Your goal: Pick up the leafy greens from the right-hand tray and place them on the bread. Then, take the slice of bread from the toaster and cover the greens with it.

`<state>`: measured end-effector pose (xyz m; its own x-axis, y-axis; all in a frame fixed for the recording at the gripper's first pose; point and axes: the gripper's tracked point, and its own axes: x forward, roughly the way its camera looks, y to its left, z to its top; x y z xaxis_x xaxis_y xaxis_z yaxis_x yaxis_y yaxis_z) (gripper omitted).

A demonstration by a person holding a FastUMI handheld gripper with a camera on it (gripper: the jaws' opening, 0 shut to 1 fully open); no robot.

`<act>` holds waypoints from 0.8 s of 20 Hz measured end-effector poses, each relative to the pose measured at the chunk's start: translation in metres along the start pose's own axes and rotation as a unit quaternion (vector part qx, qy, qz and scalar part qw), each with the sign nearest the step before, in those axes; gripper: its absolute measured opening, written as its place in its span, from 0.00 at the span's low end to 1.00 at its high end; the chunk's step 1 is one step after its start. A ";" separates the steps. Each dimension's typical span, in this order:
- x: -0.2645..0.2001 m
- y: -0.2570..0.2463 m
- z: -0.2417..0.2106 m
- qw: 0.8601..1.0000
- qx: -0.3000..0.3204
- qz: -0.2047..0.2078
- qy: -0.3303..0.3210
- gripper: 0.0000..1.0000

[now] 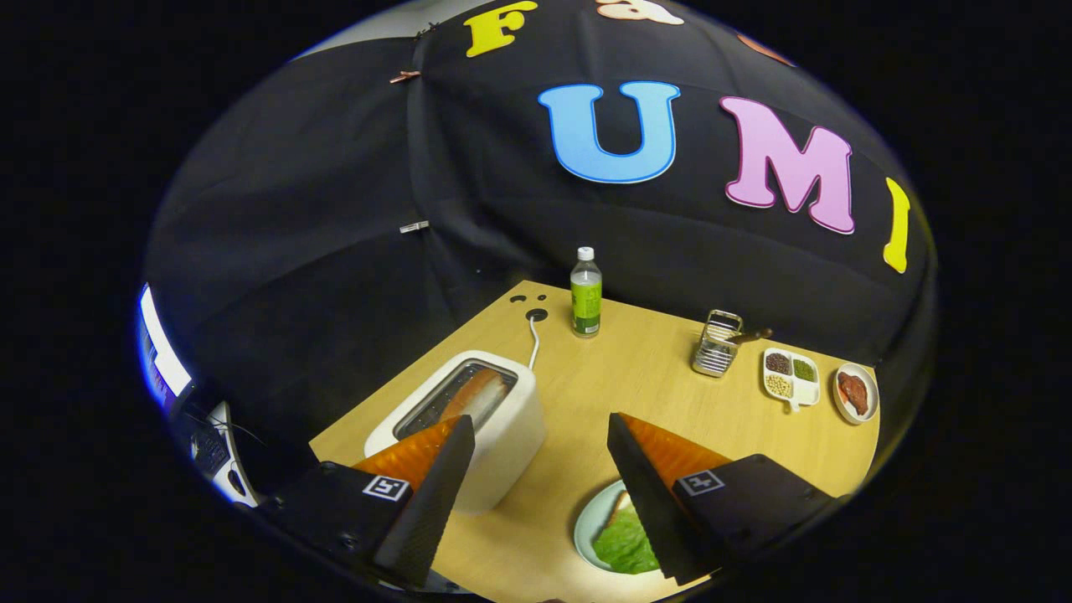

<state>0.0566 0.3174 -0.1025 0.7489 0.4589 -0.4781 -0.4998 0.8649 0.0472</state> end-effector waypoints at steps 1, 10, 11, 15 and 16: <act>0.004 0.007 0.002 1.000 -0.003 0.005 0.000 1.00; 0.063 0.055 0.002 0.999 -0.019 0.020 0.025 0.99; 0.072 0.056 -0.004 0.999 -0.019 0.016 0.033 0.99; 0.100 0.056 -0.022 0.998 -0.031 0.000 0.058 0.99; 0.103 0.057 -0.024 0.998 -0.035 -0.003 0.060 1.00</act>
<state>0.0947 0.4096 -0.1706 0.6973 0.4217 -0.5797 -0.5268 0.8498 -0.0155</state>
